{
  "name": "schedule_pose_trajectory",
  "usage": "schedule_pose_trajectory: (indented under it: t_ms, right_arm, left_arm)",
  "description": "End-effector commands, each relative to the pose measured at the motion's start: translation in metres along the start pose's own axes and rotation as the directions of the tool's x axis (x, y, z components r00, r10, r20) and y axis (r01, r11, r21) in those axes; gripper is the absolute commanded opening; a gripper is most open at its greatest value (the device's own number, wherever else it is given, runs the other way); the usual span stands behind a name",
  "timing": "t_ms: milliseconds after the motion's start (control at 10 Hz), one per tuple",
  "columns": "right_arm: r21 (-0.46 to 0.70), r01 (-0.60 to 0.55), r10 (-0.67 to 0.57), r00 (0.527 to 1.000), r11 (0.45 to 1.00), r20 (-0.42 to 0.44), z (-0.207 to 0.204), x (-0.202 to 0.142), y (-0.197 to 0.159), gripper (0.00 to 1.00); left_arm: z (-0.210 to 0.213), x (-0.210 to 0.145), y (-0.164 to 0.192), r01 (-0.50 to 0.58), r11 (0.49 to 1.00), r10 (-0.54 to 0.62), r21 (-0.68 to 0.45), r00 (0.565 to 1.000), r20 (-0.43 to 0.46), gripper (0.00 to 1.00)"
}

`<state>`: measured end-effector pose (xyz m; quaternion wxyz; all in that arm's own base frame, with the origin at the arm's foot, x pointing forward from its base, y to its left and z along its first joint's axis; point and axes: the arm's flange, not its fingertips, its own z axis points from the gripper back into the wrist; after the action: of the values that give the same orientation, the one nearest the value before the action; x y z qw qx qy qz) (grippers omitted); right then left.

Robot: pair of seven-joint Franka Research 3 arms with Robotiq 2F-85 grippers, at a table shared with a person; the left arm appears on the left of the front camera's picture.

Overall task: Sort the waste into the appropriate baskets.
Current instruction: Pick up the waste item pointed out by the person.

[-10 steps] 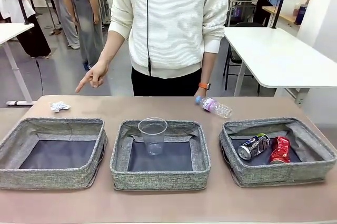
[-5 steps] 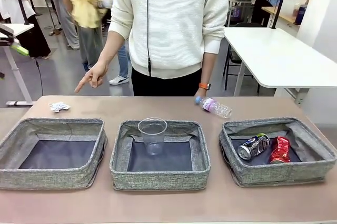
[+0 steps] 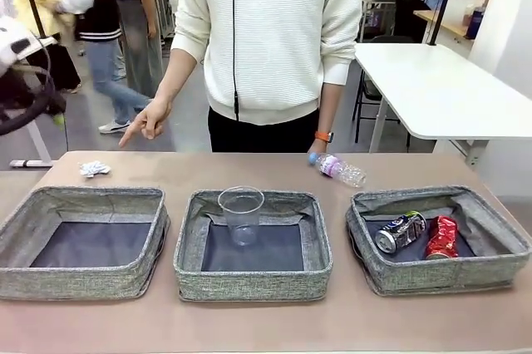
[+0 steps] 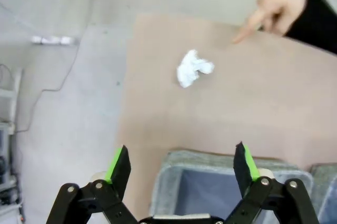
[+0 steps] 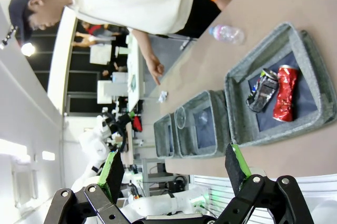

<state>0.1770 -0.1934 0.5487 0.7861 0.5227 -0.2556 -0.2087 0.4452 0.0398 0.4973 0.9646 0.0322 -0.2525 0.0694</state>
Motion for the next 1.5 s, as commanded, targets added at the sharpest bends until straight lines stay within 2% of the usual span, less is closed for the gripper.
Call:
schedule_pose_trajectory:
  t_ms: [0, 200, 300, 400, 600, 800, 900, 1200, 1400]
  right_arm:
    - [0.012, -0.021, 0.02, 1.0, 1.0, 0.005, 0.002, 0.001, 0.0, 1.0]
    - [0.012, -0.021, 0.02, 1.0, 1.0, 0.005, 0.002, 0.001, 0.0, 1.0]
    - [0.012, -0.021, 0.02, 1.0, 1.0, 0.005, 0.002, 0.001, 0.0, 1.0]
    - [0.012, -0.021, 0.02, 1.0, 1.0, 0.005, 0.002, 0.001, 0.0, 1.0]
    - [0.012, -0.021, 0.02, 1.0, 1.0, 0.005, 0.002, 0.001, 0.0, 1.0]
    - [0.012, -0.021, 0.02, 1.0, 1.0, 0.005, 0.002, 0.001, 0.0, 1.0]
    - [0.012, -0.021, 0.02, 1.0, 1.0, 0.005, 0.002, 0.001, 0.0, 1.0]
    - [0.012, -0.021, 0.02, 1.0, 1.0, 0.005, 0.002, 0.001, 0.0, 1.0]
    - [0.012, -0.021, 0.02, 1.0, 1.0, 0.005, 0.002, 0.001, 0.0, 1.0]
  left_arm:
    - [0.015, 0.011, 0.001, -0.041, 0.995, 0.042, -0.09, 0.999, 0.002, 1.0]
    - [0.015, 0.011, 0.001, -0.041, 0.995, 0.042, -0.09, 0.999, 0.002, 1.0]
    - [0.002, 0.003, -0.001, -0.014, 1.0, 0.014, -0.022, 1.0, 0.0, 1.0]
    - [-0.015, 0.009, 0.0, 0.03, 0.998, -0.033, -0.046, 0.998, -0.055, 1.0]
    - [-0.051, 0.025, 0.002, 0.013, 0.996, -0.021, -0.089, 0.996, -0.085, 1.0]
    - [-0.078, 0.037, -0.001, 0.007, 0.997, -0.014, -0.081, 0.996, -0.093, 1.0]
    - [-0.086, 0.043, 0.0, 0.008, 0.998, -0.012, -0.059, 0.998, -0.066, 1.0]
    - [-0.11, 0.063, 0.004, -0.027, 0.994, 0.031, -0.11, 0.999, 0.037, 1.0]
    - [-0.139, 0.075, 0.006, -0.062, 0.991, 0.066, -0.118, 0.997, 0.031, 1.0]
